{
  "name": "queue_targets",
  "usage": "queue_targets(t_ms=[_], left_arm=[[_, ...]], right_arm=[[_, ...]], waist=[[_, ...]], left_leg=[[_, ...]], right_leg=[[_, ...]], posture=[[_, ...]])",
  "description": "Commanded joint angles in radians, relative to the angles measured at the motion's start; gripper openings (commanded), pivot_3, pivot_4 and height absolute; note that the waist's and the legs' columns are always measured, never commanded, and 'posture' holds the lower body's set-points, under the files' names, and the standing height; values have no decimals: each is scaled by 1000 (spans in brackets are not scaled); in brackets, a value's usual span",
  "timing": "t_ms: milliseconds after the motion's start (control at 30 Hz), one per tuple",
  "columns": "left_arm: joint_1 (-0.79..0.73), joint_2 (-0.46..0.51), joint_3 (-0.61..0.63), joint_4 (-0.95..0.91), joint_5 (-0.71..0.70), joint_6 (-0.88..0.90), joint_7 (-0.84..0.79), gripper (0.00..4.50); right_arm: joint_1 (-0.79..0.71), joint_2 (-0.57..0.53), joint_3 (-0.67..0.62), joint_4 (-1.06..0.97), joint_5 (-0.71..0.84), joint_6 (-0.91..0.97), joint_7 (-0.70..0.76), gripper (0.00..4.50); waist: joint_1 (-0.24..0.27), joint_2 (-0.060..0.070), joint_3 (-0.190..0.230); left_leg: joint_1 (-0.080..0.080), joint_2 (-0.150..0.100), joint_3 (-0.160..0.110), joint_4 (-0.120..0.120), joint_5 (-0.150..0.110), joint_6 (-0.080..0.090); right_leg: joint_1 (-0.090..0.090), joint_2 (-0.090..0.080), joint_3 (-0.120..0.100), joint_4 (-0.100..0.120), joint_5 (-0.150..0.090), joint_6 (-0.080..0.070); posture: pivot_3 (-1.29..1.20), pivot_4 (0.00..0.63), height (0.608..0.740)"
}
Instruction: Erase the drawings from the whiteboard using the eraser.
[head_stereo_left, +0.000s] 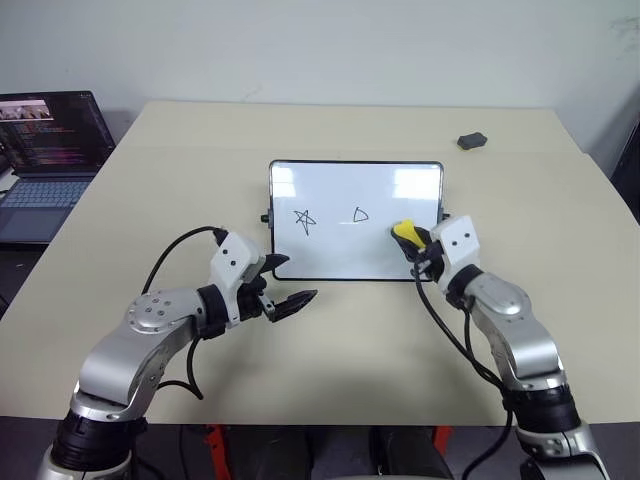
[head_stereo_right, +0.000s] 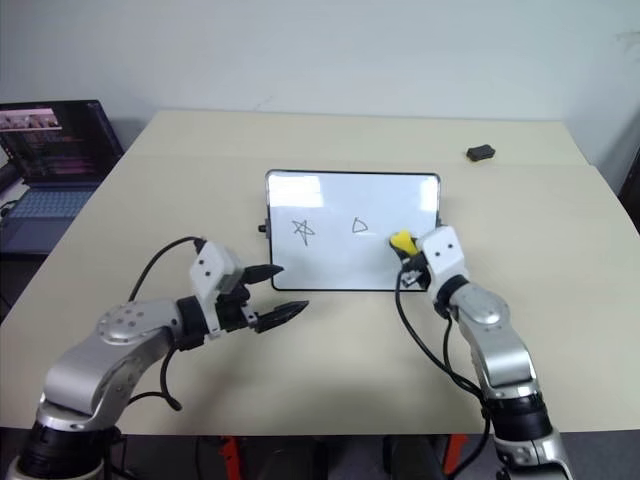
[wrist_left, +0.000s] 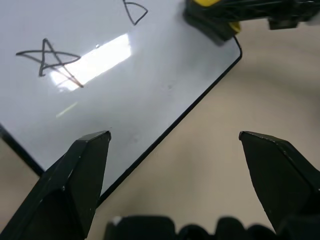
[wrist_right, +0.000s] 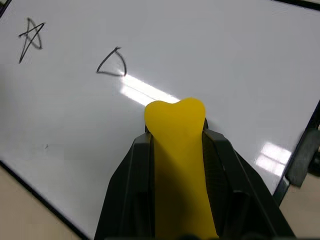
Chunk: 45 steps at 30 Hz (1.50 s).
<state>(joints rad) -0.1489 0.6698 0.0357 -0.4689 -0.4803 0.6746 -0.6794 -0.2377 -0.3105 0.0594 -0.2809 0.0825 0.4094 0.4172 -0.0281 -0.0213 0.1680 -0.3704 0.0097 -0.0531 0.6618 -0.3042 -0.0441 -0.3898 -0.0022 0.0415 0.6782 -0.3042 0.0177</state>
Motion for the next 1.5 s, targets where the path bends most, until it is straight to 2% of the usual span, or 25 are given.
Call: queue_targets(t_ms=[33, 267, 533, 867, 1033, 1200, 1500], left_arm=[[29, -27, 52, -51, 7, -11, 64, 4500], [52, -76, 103, -64, 18, 10, 180, 4500], [63, -51, 125, -97, -18, 61, 178, 4500], [62, -16, 180, -105, -53, 96, 160, 4500], [64, 10, 189, -86, -48, 77, 138, 4500], [65, 11, 187, -82, -44, 65, 127, 4500], [86, 16, 172, -57, -25, 28, 96, 4500]], right_arm=[[84, -3, -8, -105, 52, -64, 38, 976], [152, 9, 22, -108, 91, -112, 86, 976], [57, -14, 75, -15, 24, -218, 124, 976], [-381, 28, 87, 368, -102, -318, 40, 976], [-499, 62, 109, 546, -149, -339, 14, 976], [-482, 59, 177, 644, -223, -370, 27, 976], [-297, 44, 297, 569, -272, -312, 125, 976]], waist=[[-1, 0, 0], [-4, 0, 0], [-4, 0, 0], [-4, 0, 1], [-3, 0, 1], [-5, -1, 0], [-8, -3, -4]], left_leg=[[0, 0, 0, 0, 0, 0], [4, 0, 0, 0, 0, 0], [4, 0, 1, 0, 0, 0], [4, 0, 1, 0, 0, -1], [3, 0, 1, 0, 0, -1], [4, 0, 2, 1, 0, -1], [10, 1, 1, 1, 0, 0]], right_leg=[[0, 0, 0, 0, 0, 0], [2, 0, 0, 2, 0, 0], [2, 0, 0, 2, 0, 0], [1, 1, 0, 2, 0, -1], [1, 0, 0, 1, 0, -1], [2, 0, 0, 2, 0, -1], [7, 0, 0, 4, 1, -2]], posture=[[0, 150, 740], [0, 150, 740], [0, 150, 740], [0, 150, 740], [0, 150, 740], [0, 150, 740], [0, 150, 740]])
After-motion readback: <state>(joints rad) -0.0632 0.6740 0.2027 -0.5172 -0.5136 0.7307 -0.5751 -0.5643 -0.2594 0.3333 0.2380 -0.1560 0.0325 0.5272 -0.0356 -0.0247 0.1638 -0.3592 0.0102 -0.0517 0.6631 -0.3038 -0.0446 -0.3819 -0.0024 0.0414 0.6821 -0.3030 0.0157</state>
